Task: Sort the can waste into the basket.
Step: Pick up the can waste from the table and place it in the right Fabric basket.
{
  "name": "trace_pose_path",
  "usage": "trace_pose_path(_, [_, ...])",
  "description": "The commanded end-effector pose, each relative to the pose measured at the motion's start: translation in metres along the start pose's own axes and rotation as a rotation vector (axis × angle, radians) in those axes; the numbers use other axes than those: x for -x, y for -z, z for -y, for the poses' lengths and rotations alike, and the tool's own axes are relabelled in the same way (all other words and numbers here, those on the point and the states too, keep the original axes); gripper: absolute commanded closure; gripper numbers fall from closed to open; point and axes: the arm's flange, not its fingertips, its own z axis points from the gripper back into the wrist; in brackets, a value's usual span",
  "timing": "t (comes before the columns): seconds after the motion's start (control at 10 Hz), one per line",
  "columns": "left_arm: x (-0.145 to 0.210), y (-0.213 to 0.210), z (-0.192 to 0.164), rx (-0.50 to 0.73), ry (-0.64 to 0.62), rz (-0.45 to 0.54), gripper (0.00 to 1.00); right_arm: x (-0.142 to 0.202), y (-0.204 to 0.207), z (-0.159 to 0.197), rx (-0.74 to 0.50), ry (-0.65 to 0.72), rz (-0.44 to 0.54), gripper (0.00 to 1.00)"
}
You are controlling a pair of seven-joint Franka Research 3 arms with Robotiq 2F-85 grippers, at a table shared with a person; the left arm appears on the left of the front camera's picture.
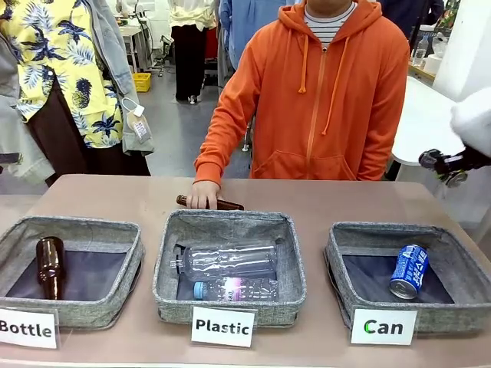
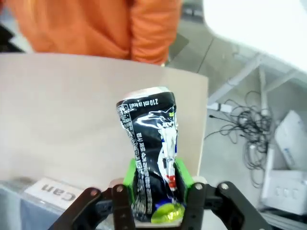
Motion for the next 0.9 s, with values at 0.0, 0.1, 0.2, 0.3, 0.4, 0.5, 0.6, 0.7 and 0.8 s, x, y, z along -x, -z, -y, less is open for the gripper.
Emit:
trace_pose_path(0.0, [0.001,0.002,0.003,-0.008,-0.004,0.000,0.00,0.033,-0.068,-0.024,-0.055,-0.141,-0.033,1.00])
trace_pose_path(0.1, [0.001,0.002,0.003,-0.008,-0.004,0.000,0.00,0.039,-0.087,-0.043,-0.086,-0.210,-0.061,1.00])
trace_pose_path(0.2, [0.001,0.002,0.003,-0.008,-0.004,0.000,0.00,0.048,-0.099,-0.061,-0.143,-0.314,-0.090,1.00])
trace_pose_path(0.3, [0.001,0.002,0.003,-0.008,-0.004,0.000,0.00,0.058,-0.106,-0.081,-0.235,-0.439,-0.139,1.00])
trace_pose_path(0.4, [0.001,0.002,0.003,-0.008,-0.004,0.000,0.00,0.064,-0.107,-0.097,-0.289,-0.565,-0.168,1.00])
trace_pose_path(0.5, [0.001,0.002,0.003,-0.008,-0.004,0.000,0.00,0.070,-0.106,-0.111,-0.410,-0.747,-0.223,1.00])
trace_pose_path(0.6, [0.001,0.002,0.003,-0.008,-0.004,0.000,0.00,0.071,-0.102,-0.123,-0.523,-0.880,-0.254,1.00])
trace_pose_path(0.7, [0.001,0.002,0.003,-0.008,-0.004,0.000,0.00,0.070,-0.096,-0.131,-0.553,-0.956,-0.292,1.00])
trace_pose_path(0.8, [0.001,0.002,0.003,-0.008,-0.004,0.000,0.00,0.069,-0.092,-0.134,-0.547,-0.969,-0.298,1.00])
